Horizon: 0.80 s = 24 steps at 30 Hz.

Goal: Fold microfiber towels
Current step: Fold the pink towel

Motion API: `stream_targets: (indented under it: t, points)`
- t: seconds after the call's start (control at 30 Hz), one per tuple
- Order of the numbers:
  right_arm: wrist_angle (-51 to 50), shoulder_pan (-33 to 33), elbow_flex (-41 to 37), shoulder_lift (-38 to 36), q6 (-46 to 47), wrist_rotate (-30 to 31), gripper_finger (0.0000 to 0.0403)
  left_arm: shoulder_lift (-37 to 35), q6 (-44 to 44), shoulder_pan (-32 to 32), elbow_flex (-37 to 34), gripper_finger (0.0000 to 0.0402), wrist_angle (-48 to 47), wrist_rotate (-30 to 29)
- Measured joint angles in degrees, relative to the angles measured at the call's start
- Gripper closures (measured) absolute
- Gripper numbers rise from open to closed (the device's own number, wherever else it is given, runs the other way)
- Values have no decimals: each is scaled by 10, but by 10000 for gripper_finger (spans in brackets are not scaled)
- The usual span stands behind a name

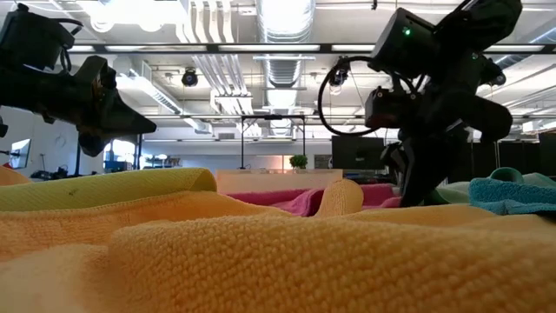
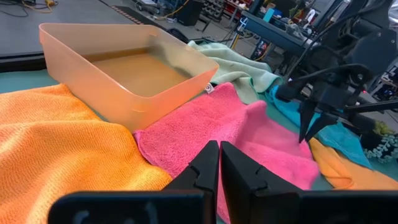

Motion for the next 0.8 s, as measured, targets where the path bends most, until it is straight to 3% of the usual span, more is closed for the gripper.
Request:
stream_targets:
  t: [0.67,0.8]
  points:
    - [0,36,1,-2,115,20,394,2,-32,0,0,400,80,5]
    - [1,38,1,-2,117,24,394,4,-34,0,0,385,85,6]
